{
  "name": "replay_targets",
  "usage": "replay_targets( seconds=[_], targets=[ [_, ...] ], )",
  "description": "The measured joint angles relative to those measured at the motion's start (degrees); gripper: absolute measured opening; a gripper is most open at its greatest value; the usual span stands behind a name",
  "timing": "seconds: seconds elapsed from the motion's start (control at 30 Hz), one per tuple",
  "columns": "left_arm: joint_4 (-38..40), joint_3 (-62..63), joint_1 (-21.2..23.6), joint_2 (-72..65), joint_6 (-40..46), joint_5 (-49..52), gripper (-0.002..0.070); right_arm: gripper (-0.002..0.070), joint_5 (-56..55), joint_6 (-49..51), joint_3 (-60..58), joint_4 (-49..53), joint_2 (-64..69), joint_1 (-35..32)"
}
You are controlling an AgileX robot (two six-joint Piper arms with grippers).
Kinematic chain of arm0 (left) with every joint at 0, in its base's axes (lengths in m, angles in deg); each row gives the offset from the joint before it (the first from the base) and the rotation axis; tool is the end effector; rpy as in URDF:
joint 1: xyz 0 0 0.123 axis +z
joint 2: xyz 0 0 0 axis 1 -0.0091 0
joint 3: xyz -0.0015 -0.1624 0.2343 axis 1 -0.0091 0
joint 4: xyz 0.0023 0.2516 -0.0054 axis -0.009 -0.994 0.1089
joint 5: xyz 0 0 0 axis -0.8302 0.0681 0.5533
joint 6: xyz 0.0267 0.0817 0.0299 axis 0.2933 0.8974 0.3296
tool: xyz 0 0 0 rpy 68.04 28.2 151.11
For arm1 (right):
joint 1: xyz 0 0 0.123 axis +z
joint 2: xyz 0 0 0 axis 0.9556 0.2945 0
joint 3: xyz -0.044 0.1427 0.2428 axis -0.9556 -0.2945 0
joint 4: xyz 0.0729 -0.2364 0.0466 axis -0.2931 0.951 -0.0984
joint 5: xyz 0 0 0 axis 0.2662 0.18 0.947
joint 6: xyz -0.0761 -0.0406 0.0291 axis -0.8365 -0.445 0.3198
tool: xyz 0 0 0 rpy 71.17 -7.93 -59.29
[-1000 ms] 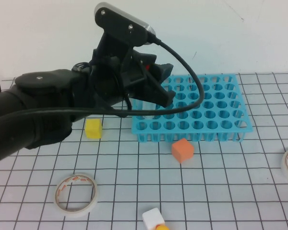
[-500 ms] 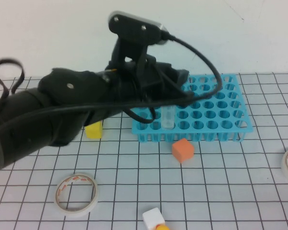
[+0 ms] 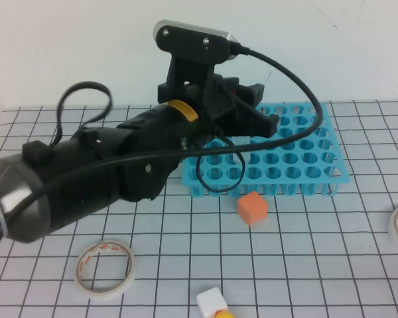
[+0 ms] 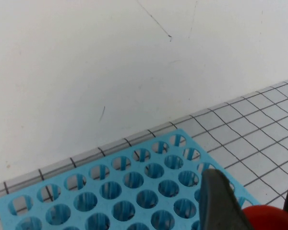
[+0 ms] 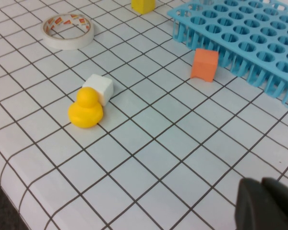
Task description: Place the test tubes
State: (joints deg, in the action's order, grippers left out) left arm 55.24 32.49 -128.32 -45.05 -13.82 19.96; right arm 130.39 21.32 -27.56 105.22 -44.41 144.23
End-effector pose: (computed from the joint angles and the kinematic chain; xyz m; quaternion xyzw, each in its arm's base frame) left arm 0.3039 -0.2368 0.3297 0.1619 0.7410 -0.2496 0.6020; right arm 0.0441 0.0073 0.2735 -0.3429 0.7568 0.1815 0.5260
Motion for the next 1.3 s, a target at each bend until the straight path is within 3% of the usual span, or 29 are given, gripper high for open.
replay_targets(
  seconds=[0.1, 0.23, 0.57, 0.73, 1.3],
  targets=[
    [-16.36, 0.00, 0.09, -0.30, -14.35, -2.52, 0.0253, -0.0001, 0.00, 0.00, 0.00, 0.00, 0.00, 0.00],
    [-21.42, 0.00, 0.31, -0.63, -15.75, -4.37, 0.0253, -0.0001, 0.00, 0.00, 0.00, 0.10, 0.00, 0.00],
    [-20.63, 0.00, 7.71, -3.26, -19.50, -8.12, 0.0253, -0.0001, 0.00, 0.00, 0.00, 0.10, 0.00, 0.00],
    [-21.42, 0.46, 7.99, -7.96, -19.62, -13.44, 0.0253, -0.0001, 0.00, 0.00, 0.00, 0.10, 0.00, 0.00],
    [-24.35, 8.94, 9.79, -18.95, -17.81, -12.80, 0.0253, -0.0001, 0.00, 0.00, 0.00, 0.10, 0.00, 0.00]
  ],
)
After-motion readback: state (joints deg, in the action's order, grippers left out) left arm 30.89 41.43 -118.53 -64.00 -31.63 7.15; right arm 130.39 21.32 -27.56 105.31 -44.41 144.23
